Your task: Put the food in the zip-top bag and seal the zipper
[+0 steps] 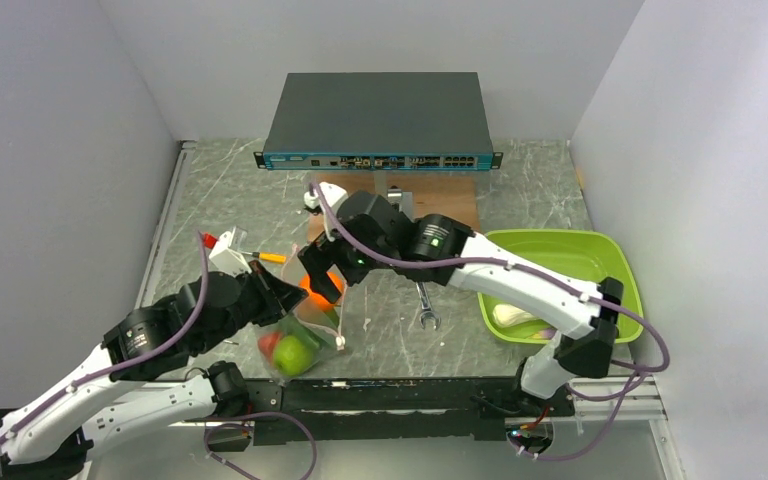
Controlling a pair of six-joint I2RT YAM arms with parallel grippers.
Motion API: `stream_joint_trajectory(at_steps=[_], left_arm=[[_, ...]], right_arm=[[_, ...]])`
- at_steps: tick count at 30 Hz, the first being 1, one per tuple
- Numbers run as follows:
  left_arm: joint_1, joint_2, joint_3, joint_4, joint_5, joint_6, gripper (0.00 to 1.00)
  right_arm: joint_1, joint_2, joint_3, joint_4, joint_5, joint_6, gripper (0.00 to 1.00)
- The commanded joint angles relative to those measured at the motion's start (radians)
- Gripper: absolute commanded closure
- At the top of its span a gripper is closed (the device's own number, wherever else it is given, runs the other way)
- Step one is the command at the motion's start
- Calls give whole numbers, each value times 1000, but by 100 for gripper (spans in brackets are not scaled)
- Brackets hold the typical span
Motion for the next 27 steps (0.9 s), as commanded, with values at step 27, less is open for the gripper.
stream_joint_trajectory(at_steps=[27], left_arm=[[-4,-127,-27,72,-162,-90,100]], right_arm=[[420,-496,-847,846,509,27,11]])
